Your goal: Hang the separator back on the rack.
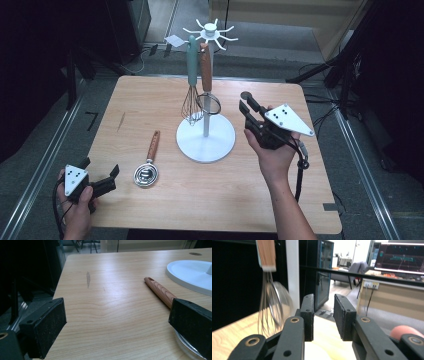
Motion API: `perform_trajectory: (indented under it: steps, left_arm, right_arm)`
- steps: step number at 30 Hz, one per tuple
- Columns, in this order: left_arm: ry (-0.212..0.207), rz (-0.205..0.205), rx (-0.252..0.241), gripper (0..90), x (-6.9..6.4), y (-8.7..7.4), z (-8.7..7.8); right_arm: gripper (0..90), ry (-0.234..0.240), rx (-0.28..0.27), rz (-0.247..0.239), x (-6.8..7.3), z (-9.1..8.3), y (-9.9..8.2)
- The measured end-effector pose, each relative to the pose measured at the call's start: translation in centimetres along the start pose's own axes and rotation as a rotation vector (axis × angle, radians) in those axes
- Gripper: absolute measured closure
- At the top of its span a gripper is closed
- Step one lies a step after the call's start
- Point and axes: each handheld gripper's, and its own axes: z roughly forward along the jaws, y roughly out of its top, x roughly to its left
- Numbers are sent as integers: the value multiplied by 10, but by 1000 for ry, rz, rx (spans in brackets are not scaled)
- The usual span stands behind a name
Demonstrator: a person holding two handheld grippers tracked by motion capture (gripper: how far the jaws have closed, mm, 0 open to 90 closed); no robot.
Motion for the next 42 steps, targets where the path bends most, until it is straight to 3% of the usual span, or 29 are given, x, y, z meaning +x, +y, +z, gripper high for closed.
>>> perform_trajectory:
  steps: [3, 4, 6, 8, 12, 17, 23, 28, 31, 35, 38, 42]
  left_arm:
    - [-6, -11, 17, 15, 0, 2, -1]
    - [-13, -28, 52, 17, 1, 3, 0]
    - [-19, -46, 68, 35, 2, 3, 1]
    - [-64, -81, 74, 61, 2, 5, 0]
    - [-103, -90, 85, 100, -2, 7, -1]
    - [-133, -98, 131, 226, -12, 7, 3]
    - [-185, -115, 186, 568, -20, 5, 7]
    - [-234, -121, 246, 647, -24, 4, 11]
    - [-275, -135, 274, 644, -27, 2, 15]
    - [-285, -126, 328, 659, -32, 2, 19]
    - [-274, -91, 375, 691, -35, 1, 21]
    - [-271, -87, 397, 741, -36, 1, 22]
  right_arm:
    - [703, -7, 26, 5, -5, -7, -14]
    - [691, -12, 38, 17, -8, -12, -24]
    - [686, -12, 46, 21, -9, -14, -29]
    - [672, -20, 66, 26, -13, -23, -43]
    - [668, -33, 82, 57, -21, -33, -59]
    - [667, -65, 115, 73, -29, -47, -81]
    - [664, -80, 154, 74, -30, -60, -102]
    - [664, -85, 166, 88, -30, -64, -112]
    - [664, -88, 185, 88, -29, -66, -118]
    - [664, -89, 198, 90, -28, -68, -124]
    - [664, -83, 211, 91, -27, -69, -129]
    - [664, -71, 223, 92, -23, -70, -133]
